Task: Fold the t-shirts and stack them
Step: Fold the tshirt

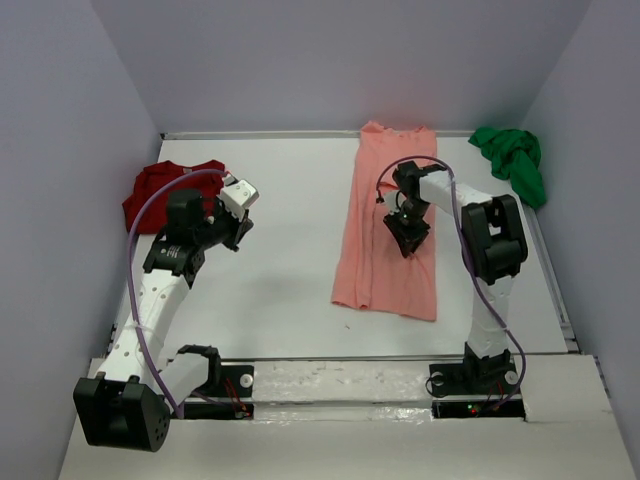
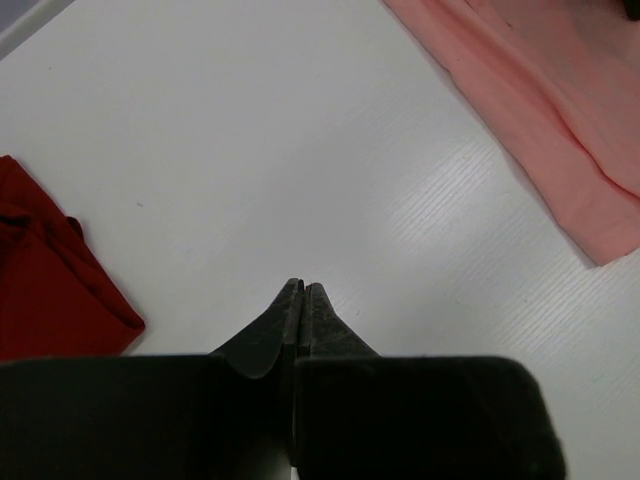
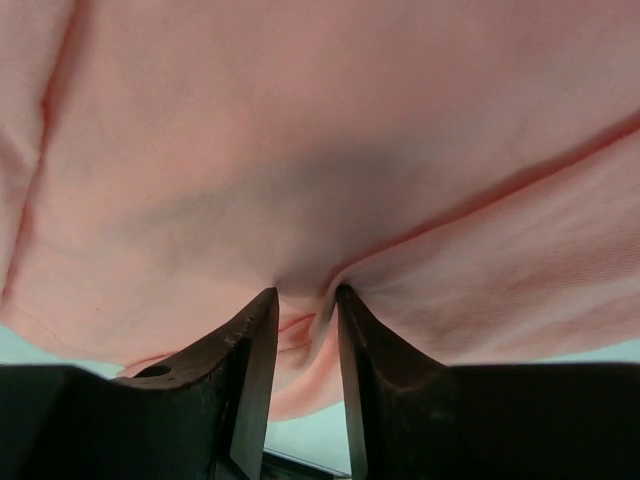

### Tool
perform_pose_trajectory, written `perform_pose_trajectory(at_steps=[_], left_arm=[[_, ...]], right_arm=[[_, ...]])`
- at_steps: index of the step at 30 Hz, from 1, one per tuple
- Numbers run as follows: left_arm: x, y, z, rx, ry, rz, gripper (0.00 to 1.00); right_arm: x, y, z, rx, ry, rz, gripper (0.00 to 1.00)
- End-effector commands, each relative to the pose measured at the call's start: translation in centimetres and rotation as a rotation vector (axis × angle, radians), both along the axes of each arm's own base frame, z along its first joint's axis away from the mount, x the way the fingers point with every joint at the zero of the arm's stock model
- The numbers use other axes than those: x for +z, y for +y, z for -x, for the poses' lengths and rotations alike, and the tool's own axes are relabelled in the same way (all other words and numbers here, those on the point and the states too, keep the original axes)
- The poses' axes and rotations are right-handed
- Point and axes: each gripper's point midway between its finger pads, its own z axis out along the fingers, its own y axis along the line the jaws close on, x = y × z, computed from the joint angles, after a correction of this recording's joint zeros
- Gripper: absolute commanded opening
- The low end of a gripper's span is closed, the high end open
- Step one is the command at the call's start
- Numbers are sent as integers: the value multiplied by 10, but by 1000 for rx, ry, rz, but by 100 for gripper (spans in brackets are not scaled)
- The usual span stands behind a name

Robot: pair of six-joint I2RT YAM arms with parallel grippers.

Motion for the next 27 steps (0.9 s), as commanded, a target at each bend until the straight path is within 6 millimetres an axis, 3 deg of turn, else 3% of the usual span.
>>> perform_pose_trajectory(at_steps=[1,4,5,7,8,9,12,14,15,17,19,21,25,27], left_arm=[[12,0,-2,-4,-51,16,7],[14,0,-2,-3,-53,18,9],[16,0,-3,-3,-57,19,10],[17,-1,-3,-3,-55,21,10],[19,-1,-3,-6,-57,24,11],[18,-1,-3,-7,-54,25,13],[19,-4,-3,-18,-46,32,16],[19,-6,-5,-30,-38,37,17],[17,-7,-6,-32,-23,39,17],[19,-8,-8,-40,-15,42,18],[14,-11,-12,-52,11,43,18],[14,-13,-15,-62,29,40,18],[9,-25,-22,-96,60,4,16],[9,-35,-25,-105,62,-20,1]], right_arm=[[11,18,-2,53,-19,-60,39],[37,19,-6,66,-77,-80,44],[58,18,-8,72,-124,-86,46],[81,17,-9,78,-171,-91,49],[114,14,-13,78,-260,-94,50],[114,11,-12,77,-259,-81,51],[155,0,-20,59,-406,-47,50],[169,-6,-23,36,-475,-26,46],[180,-16,-29,9,-550,18,34],[181,-25,-33,-17,-602,55,23],[170,-36,-35,-46,-632,113,1],[157,-44,-37,-75,-633,142,0],[109,-59,-33,-112,-568,223,0],[96,-60,-37,-122,-564,241,0]])
